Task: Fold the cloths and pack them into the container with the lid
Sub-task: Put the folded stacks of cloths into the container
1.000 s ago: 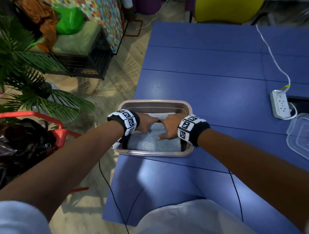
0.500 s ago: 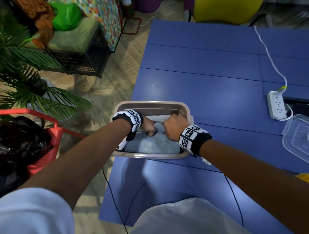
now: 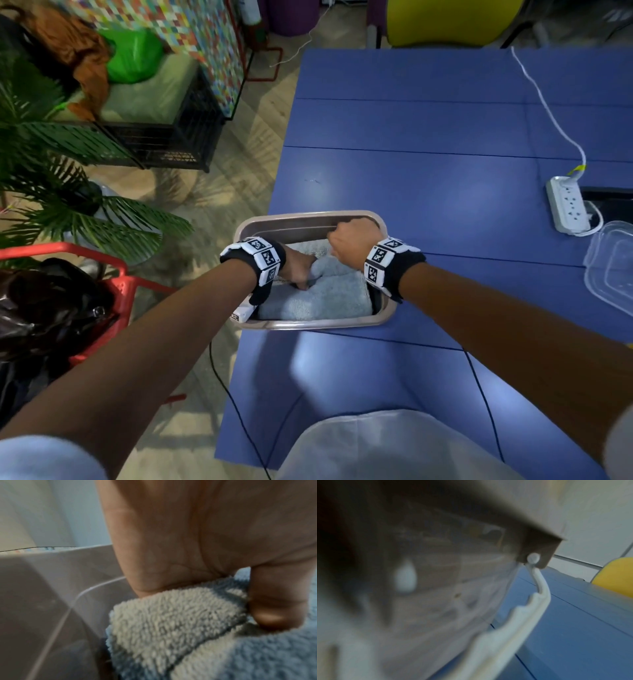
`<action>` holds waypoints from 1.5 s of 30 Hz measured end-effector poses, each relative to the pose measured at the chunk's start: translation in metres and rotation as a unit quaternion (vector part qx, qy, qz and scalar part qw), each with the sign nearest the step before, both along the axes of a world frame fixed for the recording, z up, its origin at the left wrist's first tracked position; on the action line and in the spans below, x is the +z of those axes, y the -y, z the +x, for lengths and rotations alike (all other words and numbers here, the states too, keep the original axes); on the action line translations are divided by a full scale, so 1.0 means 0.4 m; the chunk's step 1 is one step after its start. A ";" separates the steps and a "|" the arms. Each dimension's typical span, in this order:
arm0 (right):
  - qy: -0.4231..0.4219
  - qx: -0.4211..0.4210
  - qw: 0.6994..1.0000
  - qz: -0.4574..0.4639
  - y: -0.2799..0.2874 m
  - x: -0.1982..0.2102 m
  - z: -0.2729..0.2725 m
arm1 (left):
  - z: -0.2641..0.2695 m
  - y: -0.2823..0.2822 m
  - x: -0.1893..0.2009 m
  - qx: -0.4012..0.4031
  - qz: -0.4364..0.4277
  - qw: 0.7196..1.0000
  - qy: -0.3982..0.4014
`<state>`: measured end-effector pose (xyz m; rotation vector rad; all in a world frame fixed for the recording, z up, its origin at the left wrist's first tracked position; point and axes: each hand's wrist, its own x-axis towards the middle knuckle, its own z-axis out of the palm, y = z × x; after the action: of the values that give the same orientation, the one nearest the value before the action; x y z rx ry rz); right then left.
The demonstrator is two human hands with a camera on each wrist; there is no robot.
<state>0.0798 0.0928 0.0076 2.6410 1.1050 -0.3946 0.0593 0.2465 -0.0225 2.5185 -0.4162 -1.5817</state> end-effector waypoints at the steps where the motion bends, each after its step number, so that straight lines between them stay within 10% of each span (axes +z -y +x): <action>1: -0.010 0.012 1.000 -0.018 -0.003 -0.006 -0.002 | 0.001 -0.005 0.002 -0.002 0.003 1.000 0.005; 11: -0.018 -0.059 0.998 0.035 0.017 0.025 -0.003 | 0.027 -0.018 -0.023 0.073 0.005 0.997 0.009; 18: -0.006 -0.048 0.998 0.027 0.028 0.001 0.014 | 0.022 0.018 0.036 -0.049 0.046 0.993 0.098; 26: 0.019 0.024 0.984 0.178 0.016 -0.017 0.000 | -0.016 -0.086 0.139 -0.118 -0.008 0.904 0.411; 38: -0.113 -0.031 0.987 0.114 0.012 -0.062 -0.012 | -0.005 -0.042 0.075 -0.117 0.164 0.947 0.252; 45: -0.109 -0.081 0.930 0.341 0.159 0.039 -0.010 | -0.015 -0.014 0.189 -0.091 0.196 0.939 0.267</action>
<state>0.0760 0.0291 0.0231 3.3823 1.2731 -0.3974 0.0531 0.2522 0.0530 3.3101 -0.4341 -1.0837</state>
